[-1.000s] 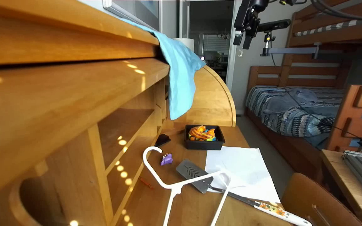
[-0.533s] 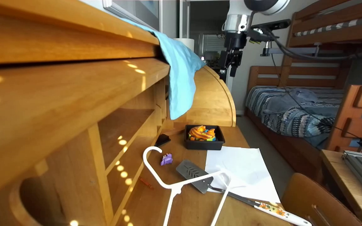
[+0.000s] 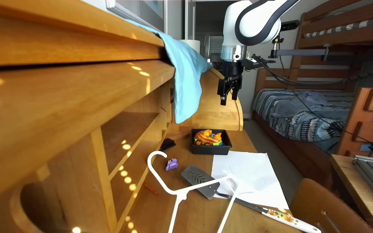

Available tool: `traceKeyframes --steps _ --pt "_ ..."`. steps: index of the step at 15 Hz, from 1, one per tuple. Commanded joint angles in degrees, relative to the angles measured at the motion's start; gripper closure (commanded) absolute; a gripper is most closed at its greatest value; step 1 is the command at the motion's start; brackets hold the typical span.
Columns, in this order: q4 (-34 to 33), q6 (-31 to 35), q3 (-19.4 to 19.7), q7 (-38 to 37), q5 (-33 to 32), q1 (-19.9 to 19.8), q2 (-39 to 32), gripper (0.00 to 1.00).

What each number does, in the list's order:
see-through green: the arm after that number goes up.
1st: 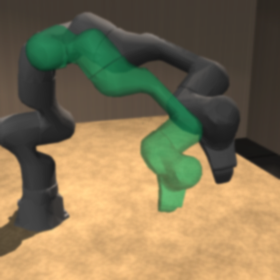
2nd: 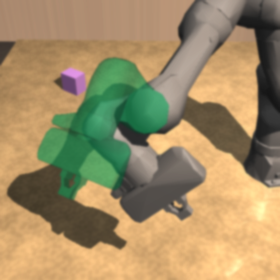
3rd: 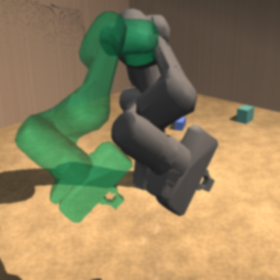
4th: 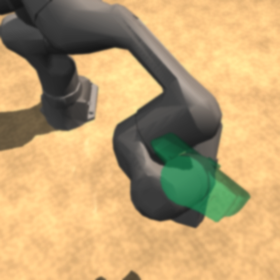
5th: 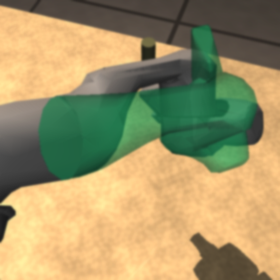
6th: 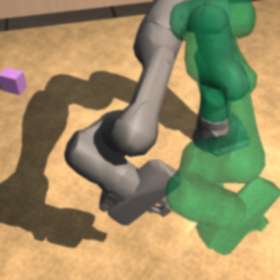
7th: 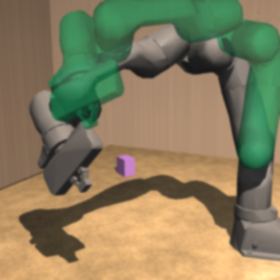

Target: Remove the toy car from the black tray and put it on the table

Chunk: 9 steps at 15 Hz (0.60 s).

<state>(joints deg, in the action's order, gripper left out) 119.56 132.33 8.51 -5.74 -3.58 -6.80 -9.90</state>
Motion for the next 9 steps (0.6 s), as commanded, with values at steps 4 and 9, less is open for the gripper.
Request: traceKeyframes --steps 4,9 --pt "-1.1 -0.6 0.1 -1.0 -1.5 0.1 -0.9 0.0" --pt "-5.1 -1.1 -0.4 -2.7 -3.2 1.8 -10.7 0.0"
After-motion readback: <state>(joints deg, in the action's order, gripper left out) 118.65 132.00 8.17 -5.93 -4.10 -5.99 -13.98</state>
